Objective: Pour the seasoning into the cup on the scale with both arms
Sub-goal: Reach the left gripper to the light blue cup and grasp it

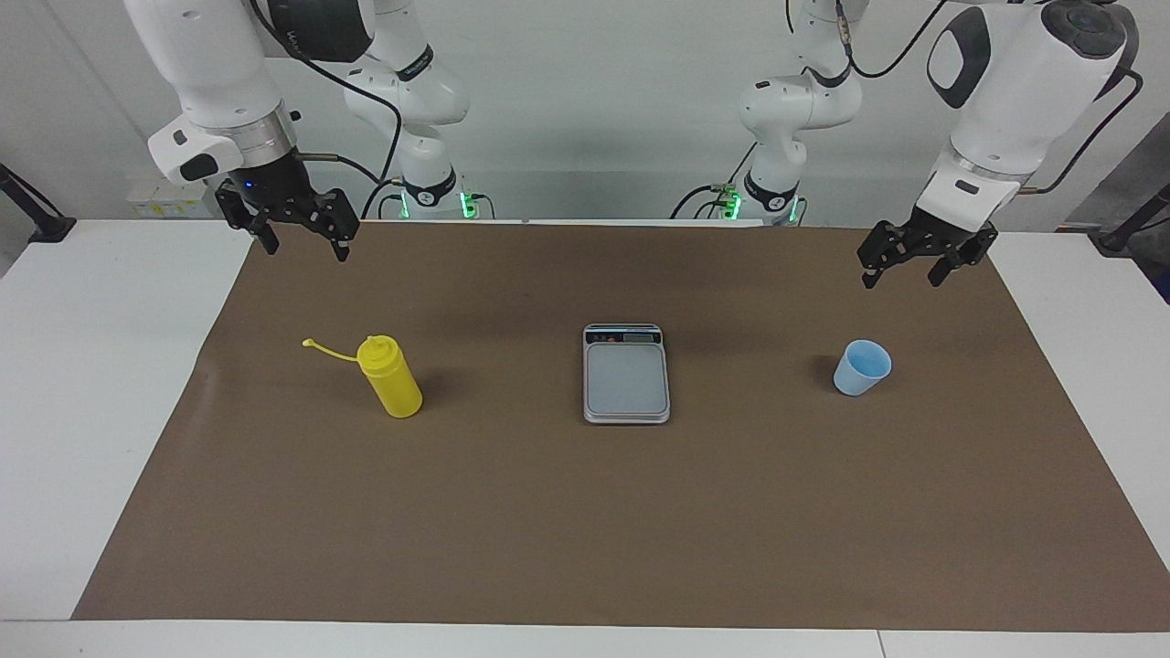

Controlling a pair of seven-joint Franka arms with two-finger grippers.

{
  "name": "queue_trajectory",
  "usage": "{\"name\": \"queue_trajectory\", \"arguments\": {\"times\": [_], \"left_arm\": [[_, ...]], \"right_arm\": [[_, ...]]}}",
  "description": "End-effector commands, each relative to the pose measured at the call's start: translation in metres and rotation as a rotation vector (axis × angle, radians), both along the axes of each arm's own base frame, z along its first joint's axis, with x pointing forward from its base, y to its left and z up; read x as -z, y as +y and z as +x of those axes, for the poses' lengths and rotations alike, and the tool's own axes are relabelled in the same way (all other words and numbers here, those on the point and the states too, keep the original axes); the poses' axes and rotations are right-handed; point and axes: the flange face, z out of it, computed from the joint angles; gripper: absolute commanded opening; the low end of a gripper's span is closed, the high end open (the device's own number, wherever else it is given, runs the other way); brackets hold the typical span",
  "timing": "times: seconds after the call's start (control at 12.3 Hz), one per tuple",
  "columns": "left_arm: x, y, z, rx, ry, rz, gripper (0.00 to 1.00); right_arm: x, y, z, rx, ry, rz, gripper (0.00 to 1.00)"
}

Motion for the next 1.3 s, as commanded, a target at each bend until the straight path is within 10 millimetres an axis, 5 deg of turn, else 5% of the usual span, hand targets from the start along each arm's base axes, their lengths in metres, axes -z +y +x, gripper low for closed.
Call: {"name": "queue_trajectory", "arguments": {"times": [0.0,0.49,0.57,0.73,1.22], "left_arm": [[-0.002,0.003,-0.009,0.008,0.027,0.026,1.0],[0.004,0.019,-0.013,-0.021,0.039,0.026,1.0],[0.008,0.035,-0.014,-0.047,0.036,0.028,1.0],[0.033,0.053,-0.023,-0.062,0.043,0.027,1.0],[0.147,0.088,-0.043,-0.097,0.022,0.024,1.0]], "right_arm": [[-0.001,-0.002,-0.005,0.017,0.004,-0.003,1.0],[-0.001,-0.002,-0.004,0.019,0.004,-0.003,1.0],[-0.001,-0.002,-0.004,0.017,0.003,-0.003,1.0],[0.0,-0.002,-0.004,0.019,0.007,-0.003,1.0],[0.0,-0.002,-0.005,0.017,0.01,-0.003,1.0]]}}
